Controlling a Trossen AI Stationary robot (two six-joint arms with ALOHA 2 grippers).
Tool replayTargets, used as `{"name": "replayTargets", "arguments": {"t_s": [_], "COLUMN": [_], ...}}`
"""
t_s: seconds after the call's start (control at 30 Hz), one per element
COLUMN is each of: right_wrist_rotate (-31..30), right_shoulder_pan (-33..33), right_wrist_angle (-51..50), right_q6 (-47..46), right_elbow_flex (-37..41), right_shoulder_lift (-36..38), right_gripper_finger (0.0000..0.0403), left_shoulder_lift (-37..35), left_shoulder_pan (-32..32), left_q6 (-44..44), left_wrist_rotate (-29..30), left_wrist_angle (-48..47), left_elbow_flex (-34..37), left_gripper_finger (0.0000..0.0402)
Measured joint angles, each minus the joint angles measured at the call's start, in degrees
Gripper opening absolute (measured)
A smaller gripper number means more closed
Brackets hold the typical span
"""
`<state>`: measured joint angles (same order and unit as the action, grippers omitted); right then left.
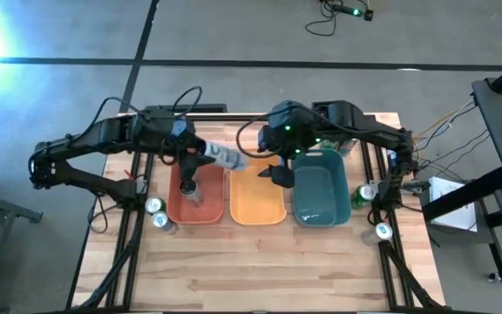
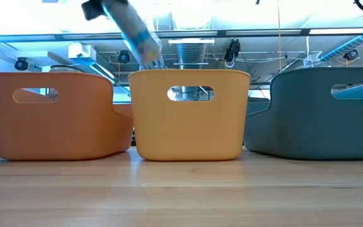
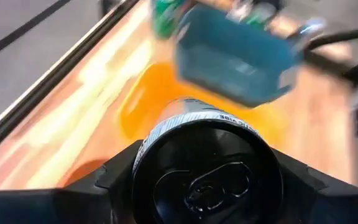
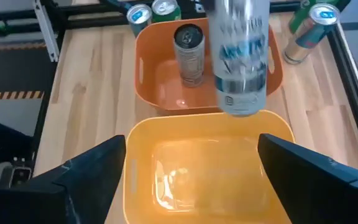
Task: Sort soda cans
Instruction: Put the bottom white soda can into the orange bin
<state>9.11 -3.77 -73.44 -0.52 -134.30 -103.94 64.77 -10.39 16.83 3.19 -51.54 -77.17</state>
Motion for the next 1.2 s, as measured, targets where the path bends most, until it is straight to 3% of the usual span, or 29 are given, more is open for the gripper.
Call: {"name": "replayTargets", "arguments": {"t_s": [0.53,0.7,1.2], "right_wrist_rotate": [-0.09,-0.12,-2.20], "right_shoulder_pan": [0.85,0.79,0.77], "right_wrist_angle": [-2.39,-2.57,-2.49], "right_q6": [-7.46,-8.04,-10.46], "right_elbow_flex": [0.02,0.02,0.02], "right_shoulder_lift": [0.56,0.48,0.40], "right_gripper_finger": [0.0364,0.0364,0.0364], "left_shoulder_lift": [12.81,13.80,16.64], "left_shoulder_pan": [-2.30,-2.89,-3.96], "left_q6": [-9.54,-11.88,-14.68], "left_wrist_rotate": [1.87,1.87,-1.06], "left_wrist_angle": [-16.82,-15.79,-7.56], "left_elbow_flex": [0.07,0.77,11.54], "left_gripper_finger": [0.0235,0.0235,0.0235]}}
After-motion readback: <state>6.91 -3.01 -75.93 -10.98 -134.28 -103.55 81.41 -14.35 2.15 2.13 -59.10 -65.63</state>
